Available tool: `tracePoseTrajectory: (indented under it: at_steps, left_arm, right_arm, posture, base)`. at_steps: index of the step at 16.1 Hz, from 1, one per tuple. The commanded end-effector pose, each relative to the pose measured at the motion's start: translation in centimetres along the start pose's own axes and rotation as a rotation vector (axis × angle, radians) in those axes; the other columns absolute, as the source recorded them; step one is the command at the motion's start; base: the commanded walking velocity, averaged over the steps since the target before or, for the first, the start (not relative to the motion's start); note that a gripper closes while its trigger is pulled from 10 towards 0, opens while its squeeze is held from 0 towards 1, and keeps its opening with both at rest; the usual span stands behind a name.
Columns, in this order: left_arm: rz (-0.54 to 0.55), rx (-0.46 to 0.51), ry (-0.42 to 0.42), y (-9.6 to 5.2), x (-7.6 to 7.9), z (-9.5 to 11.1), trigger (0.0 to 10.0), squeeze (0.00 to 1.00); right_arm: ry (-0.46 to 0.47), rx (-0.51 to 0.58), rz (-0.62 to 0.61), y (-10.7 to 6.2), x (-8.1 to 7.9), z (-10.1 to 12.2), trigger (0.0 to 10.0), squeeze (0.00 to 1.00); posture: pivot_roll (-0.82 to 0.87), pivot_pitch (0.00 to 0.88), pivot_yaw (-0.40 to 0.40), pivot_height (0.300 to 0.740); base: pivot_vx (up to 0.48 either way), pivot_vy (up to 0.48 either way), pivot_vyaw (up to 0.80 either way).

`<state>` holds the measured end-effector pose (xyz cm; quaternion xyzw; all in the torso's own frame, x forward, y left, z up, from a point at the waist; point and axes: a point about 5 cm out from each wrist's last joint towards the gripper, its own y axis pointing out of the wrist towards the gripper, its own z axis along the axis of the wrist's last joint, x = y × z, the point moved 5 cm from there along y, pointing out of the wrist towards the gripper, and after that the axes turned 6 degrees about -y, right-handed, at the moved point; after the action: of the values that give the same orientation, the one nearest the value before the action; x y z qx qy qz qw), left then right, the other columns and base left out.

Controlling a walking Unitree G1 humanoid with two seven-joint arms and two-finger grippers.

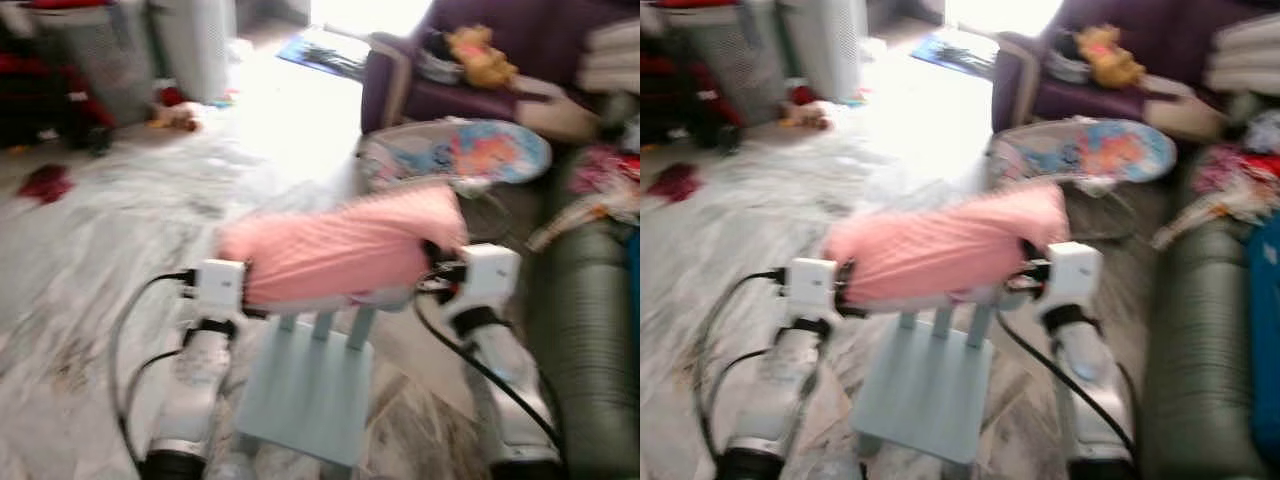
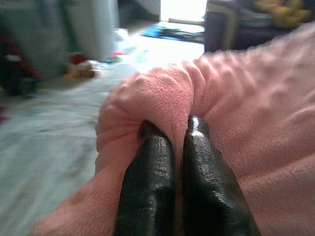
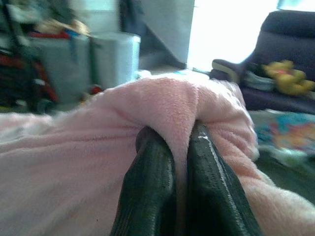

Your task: Move the pillow to the sofa

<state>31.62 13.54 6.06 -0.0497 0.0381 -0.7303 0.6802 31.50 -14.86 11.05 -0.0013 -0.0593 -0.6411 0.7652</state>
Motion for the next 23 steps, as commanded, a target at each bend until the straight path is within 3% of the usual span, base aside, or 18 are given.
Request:
tracePoseTrajectory:
  at_steps: [1, 3, 7, 12, 23]
  left_arm:
    - [-0.018, 0.033, 0.002, 0.6, 0.5, 1.3, 10.0, 0.00]
    - [-0.014, 0.032, -0.039, 0.5, 0.6, 1.7, 10.0, 0.00]
    - [-0.001, 0.034, 0.004, -0.1, 0.8, 1.6, 10.0, 0.00]
    - [-0.008, 0.021, 0.039, -1.0, 1.0, 1.3, 10.0, 0.00]
    - [-0.015, 0.002, 0.067, -1.5, 1.4, 0.9, 10.0, 0.00]
  right_arm:
    - [0.008, 0.000, -0.026, 0.0, 1.1, 0.0, 10.0, 0.00]
    - [0.012, -0.023, -0.045, -0.1, 1.3, -0.4, 10.0, 0.00]
    - [0.035, -0.058, -0.045, -0.9, 0.7, -1.3, 10.0, 0.00]
    - [0.044, -0.105, -0.059, -1.8, 0.7, -2.4, 10.0, 0.00]
    - [0.031, -0.124, -0.049, -1.8, 0.7, -2.8, 10.0, 0.00]
  posture:
    - [-0.01, 0.000, -0.046, 0.740]
    - [-0.01, 0.000, -0.043, 0.740]
    - [-0.01, 0.000, -0.030, 0.740]
    - [0.00, 0.000, -0.031, 0.740]
    - [0.00, 0.000, -0.037, 0.740]
  base:
    - [0.000, 0.000, 0.00]
    - [0.000, 0.000, 0.00]
    - [0.000, 0.000, -0.38]
    - [0.000, 0.370, -0.23]
    - [0.000, 0.472, 0.00]
